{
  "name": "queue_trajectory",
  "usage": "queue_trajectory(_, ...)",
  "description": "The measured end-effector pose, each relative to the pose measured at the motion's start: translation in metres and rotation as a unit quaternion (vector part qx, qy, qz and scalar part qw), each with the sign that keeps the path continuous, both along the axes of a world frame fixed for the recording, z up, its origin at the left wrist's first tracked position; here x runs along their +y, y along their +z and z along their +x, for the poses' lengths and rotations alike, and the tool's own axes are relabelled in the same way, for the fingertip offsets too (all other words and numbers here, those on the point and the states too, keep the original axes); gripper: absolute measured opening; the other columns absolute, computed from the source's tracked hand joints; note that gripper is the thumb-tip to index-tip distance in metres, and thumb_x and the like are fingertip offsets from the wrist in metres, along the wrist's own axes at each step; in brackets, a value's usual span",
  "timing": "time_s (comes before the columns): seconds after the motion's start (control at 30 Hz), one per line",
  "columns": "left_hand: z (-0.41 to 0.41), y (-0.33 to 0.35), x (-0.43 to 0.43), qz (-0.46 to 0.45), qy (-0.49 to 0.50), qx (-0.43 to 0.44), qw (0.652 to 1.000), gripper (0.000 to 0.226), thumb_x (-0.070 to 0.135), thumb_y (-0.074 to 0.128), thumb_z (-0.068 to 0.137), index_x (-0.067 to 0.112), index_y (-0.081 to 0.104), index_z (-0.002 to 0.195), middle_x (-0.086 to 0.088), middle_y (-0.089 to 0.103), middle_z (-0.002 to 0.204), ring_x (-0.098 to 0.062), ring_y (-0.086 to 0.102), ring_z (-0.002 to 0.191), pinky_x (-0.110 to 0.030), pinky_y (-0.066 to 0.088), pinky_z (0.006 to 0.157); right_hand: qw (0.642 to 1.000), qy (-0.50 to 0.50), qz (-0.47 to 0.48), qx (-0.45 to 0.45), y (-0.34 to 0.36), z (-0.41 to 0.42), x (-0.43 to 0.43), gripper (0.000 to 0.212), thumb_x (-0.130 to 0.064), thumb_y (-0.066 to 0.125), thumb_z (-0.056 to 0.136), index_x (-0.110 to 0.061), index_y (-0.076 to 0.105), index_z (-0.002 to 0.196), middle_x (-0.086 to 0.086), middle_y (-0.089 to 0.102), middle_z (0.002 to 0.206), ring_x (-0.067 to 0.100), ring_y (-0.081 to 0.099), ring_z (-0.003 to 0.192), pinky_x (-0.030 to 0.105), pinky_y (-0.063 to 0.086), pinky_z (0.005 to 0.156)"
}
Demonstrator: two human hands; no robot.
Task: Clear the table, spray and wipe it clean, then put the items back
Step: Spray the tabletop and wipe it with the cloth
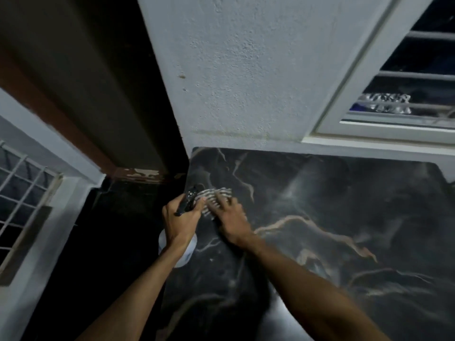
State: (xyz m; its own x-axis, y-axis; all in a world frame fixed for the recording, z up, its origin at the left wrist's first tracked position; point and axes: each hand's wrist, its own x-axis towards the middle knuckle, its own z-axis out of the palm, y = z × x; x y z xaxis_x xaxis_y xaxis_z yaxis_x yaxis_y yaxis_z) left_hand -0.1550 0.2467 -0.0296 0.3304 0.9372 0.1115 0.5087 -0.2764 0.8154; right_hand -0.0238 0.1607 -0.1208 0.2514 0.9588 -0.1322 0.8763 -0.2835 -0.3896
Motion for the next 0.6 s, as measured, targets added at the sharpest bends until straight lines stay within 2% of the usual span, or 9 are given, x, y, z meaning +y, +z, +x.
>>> queue_trajectory(0.07, 0.002, 0.002, -0.026, 0.008, 0.007, -0.005, 1.000, 0.030, 0.023, 0.083, 0.083, 0.011, 0.064, 0.063, -0.002, 0.066, 0.061, -0.024, 0.065, 0.062, -0.029, 0.046, 0.060, 0.999, 0.044, 0.017, 0.006, 0.002, 0.003, -0.031, 0.072, -0.021, 0.044, 0.081, -0.034, 0.033, 0.151, 0.002, 0.016, 0.164, 0.032, 0.031, 0.122, 0.043, 0.033, 0.100)
queue_trajectory(0.17, 0.005, 0.004, -0.069, 0.003, 0.020, -0.012, 1.000, 0.033, 0.025, 0.084, 0.082, 0.012, 0.062, 0.061, -0.003, 0.064, 0.058, -0.023, 0.063, 0.059, -0.038, 0.054, 0.060, 0.990, -0.136, 0.032, -0.030, -0.002, 0.074, -0.096, 0.064, -0.016, 0.056, 0.083, -0.030, 0.045, 0.145, 0.009, 0.026, 0.161, 0.040, 0.036, 0.129, 0.047, 0.034, 0.109)
queue_trajectory(0.23, 0.006, 0.007, -0.098, -0.002, 0.037, -0.011, 0.999, 0.035, 0.025, 0.084, 0.082, 0.012, 0.061, 0.060, -0.002, 0.063, 0.057, -0.023, 0.062, 0.057, -0.040, 0.055, 0.060, 0.962, -0.273, 0.000, -0.009, -0.001, 0.111, -0.133, 0.064, -0.015, 0.055, 0.083, -0.028, 0.044, 0.145, 0.015, 0.022, 0.161, 0.049, 0.033, 0.130, 0.053, 0.029, 0.111)
queue_trajectory(0.27, 0.005, 0.008, -0.108, 0.002, 0.040, -0.006, 0.999, 0.036, 0.026, 0.084, 0.082, 0.011, 0.061, 0.060, -0.003, 0.062, 0.056, -0.023, 0.061, 0.056, -0.040, 0.054, 0.059, 0.955, -0.296, -0.013, -0.003, 0.002, 0.107, -0.137, 0.063, -0.015, 0.053, 0.085, -0.026, 0.043, 0.146, 0.016, 0.020, 0.161, 0.051, 0.029, 0.131, 0.055, 0.027, 0.111)
queue_trajectory(0.3, 0.001, 0.006, -0.119, 0.009, 0.040, 0.000, 0.999, 0.037, 0.027, 0.084, 0.082, 0.009, 0.060, 0.060, -0.003, 0.062, 0.055, -0.023, 0.061, 0.055, -0.041, 0.053, 0.057, 0.962, -0.272, -0.010, -0.001, 0.007, 0.088, -0.133, 0.062, -0.016, 0.051, 0.087, -0.026, 0.041, 0.147, 0.017, 0.018, 0.162, 0.051, 0.026, 0.134, 0.057, 0.024, 0.112)
queue_trajectory(0.37, -0.005, 0.007, -0.139, 0.013, 0.047, 0.006, 0.999, 0.037, 0.028, 0.082, 0.083, 0.007, 0.060, 0.061, -0.005, 0.062, 0.056, -0.023, 0.060, 0.054, -0.041, 0.052, 0.056, 0.993, -0.116, 0.010, 0.032, 0.014, 0.029, -0.128, 0.061, -0.017, 0.047, 0.092, -0.028, 0.035, 0.151, 0.011, 0.012, 0.164, 0.045, 0.016, 0.140, 0.057, 0.018, 0.116)
queue_trajectory(0.43, -0.014, 0.009, -0.154, 0.021, 0.061, 0.017, 0.998, 0.037, 0.027, 0.081, 0.083, 0.007, 0.058, 0.060, -0.006, 0.061, 0.056, -0.024, 0.059, 0.054, -0.044, 0.052, 0.055, 0.997, 0.062, 0.023, 0.037, 0.016, -0.009, -0.135, 0.064, -0.018, 0.043, 0.091, -0.030, 0.031, 0.153, 0.006, 0.009, 0.165, 0.039, 0.015, 0.138, 0.054, 0.018, 0.116)
queue_trajectory(0.47, -0.021, 0.009, -0.160, 0.016, 0.068, 0.018, 0.997, 0.038, 0.028, 0.080, 0.083, 0.008, 0.057, 0.060, -0.005, 0.060, 0.056, -0.025, 0.059, 0.054, -0.044, 0.051, 0.055, 0.996, 0.081, 0.034, 0.033, 0.015, -0.008, -0.138, 0.065, -0.019, 0.041, 0.089, -0.030, 0.032, 0.152, 0.005, 0.011, 0.165, 0.039, 0.019, 0.136, 0.055, 0.020, 0.115)
queue_trajectory(0.6, -0.058, 0.016, -0.171, 0.000, 0.128, -0.008, 0.992, 0.043, 0.034, 0.078, 0.085, 0.010, 0.054, 0.058, -0.006, 0.057, 0.054, -0.026, 0.058, 0.054, -0.041, 0.051, 0.055, 0.991, -0.125, 0.010, 0.035, 0.001, 0.014, -0.131, 0.067, -0.015, 0.044, 0.084, -0.029, 0.038, 0.149, 0.009, 0.016, 0.164, 0.049, 0.024, 0.136, 0.057, 0.025, 0.115)
